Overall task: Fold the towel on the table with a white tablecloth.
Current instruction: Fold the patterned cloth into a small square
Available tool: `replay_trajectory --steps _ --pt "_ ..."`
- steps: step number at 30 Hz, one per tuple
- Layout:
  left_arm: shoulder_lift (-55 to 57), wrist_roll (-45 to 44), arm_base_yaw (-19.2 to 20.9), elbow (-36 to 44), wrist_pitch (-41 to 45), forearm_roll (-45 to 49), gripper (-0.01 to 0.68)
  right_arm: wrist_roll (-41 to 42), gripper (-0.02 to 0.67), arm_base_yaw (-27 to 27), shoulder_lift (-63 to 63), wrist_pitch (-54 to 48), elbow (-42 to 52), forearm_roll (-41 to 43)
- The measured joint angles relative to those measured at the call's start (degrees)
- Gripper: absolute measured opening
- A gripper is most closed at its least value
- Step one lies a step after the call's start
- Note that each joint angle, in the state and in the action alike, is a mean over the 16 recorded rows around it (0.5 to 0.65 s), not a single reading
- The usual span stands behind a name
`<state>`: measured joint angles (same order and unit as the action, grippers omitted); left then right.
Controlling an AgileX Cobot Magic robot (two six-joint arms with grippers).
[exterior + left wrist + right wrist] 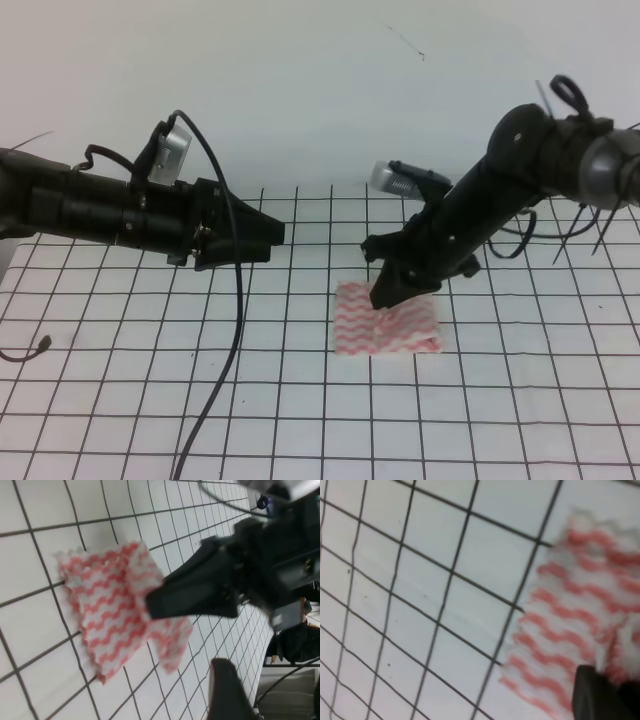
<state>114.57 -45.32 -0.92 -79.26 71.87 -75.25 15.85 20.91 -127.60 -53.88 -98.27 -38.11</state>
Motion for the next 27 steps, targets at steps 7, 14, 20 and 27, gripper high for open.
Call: replay_trajectory --steps 7,14,20,27 --pt "0.1 0.0 0.0 0.0 -1.0 0.3 0.343 1.2 0.01 1.8 -1.9 2.1 0.0 -2.6" --pt "0.3 0.0 0.1 0.0 -2.2 0.7 0.342 2.2 0.01 2.6 -2.8 3.8 0.0 -4.0" --pt "0.3 0.0 0.1 0.0 -2.2 0.7 0.342 2.7 0.036 2.7 -3.4 4.4 0.0 -4.7" --pt "0.3 0.0 0.1 0.0 -2.2 0.7 0.342 3.9 0.115 2.9 -3.7 5.6 0.0 -5.8"
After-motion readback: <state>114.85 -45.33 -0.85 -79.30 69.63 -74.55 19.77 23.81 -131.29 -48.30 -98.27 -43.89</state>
